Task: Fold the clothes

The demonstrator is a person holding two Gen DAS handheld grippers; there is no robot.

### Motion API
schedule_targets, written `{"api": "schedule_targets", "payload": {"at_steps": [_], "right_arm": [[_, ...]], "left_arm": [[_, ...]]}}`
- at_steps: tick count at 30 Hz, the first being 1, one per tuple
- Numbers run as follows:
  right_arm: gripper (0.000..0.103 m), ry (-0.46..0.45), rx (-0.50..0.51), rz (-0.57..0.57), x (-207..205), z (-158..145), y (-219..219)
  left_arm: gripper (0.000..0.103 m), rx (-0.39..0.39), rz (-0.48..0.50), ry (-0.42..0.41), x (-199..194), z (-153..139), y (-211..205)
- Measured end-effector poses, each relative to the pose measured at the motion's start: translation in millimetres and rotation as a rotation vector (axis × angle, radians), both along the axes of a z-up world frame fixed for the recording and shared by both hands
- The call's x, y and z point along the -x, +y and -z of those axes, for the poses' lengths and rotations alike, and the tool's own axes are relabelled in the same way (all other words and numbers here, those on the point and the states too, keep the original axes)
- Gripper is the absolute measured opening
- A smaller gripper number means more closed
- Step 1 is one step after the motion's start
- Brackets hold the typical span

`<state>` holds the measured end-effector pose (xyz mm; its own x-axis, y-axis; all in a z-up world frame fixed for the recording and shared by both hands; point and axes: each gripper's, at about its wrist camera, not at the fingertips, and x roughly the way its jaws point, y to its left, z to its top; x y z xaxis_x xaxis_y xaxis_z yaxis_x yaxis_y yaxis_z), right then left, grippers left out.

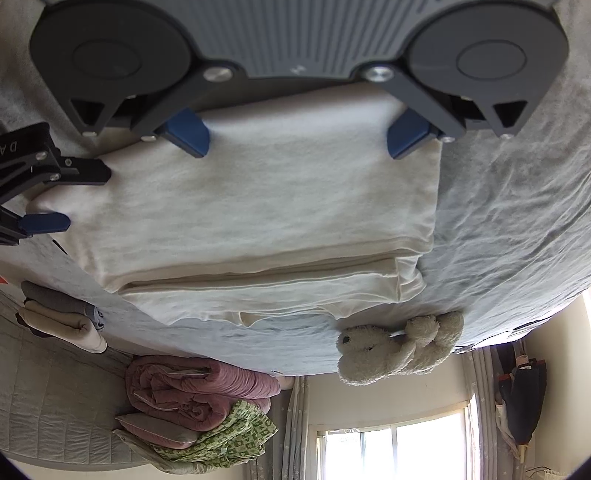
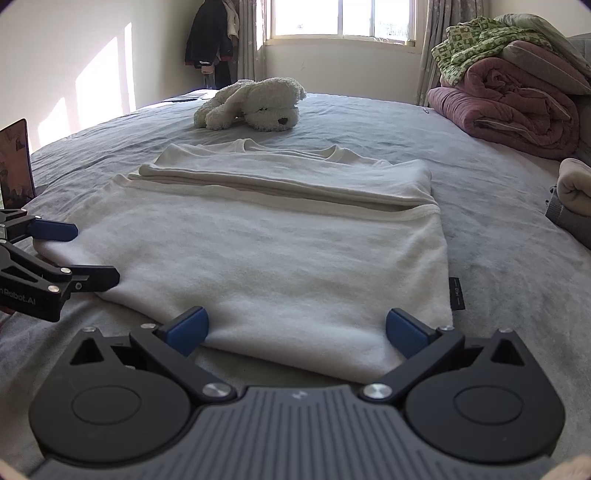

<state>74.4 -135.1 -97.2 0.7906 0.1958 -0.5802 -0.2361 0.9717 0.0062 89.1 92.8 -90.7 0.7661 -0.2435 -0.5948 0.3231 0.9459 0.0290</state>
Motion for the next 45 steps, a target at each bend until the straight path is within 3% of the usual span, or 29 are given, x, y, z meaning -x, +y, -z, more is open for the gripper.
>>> {"api": "schedule_targets", "payload": {"at_steps": [7,12,21,29,35,39,45], "right_arm": [[0.103,0.001,-0.017,-0.006,1,-1,-2],[0.103,0.01,-0.041,-0.028,1,-3,-7],[0.103,0.074,-0.056,-0.118,4,-12,-22],[0.103,0.108,-0.222,-0.111,19,-31,-70],[0.103,0.187,-0.413,0.005,22,-31,-118],[0.103,0.257,-0.606,0.085,19,-23,-145],[0.103,0.336,-0.88,0.194,17,-16,-171]], "left_arm": [[0.103,0.019,0.002,0.008,-1,0,2],[0.103,0.08,0.008,0.025,-3,-3,11],[0.103,0.123,0.058,0.094,-7,-15,29],[0.103,0.28,0.071,0.164,0,-27,68],[0.103,0.342,0.016,0.255,0,-26,101],[0.103,0.467,0.003,0.303,-3,-21,122],[0.103,0.919,-0.082,0.459,-17,2,169]]}}
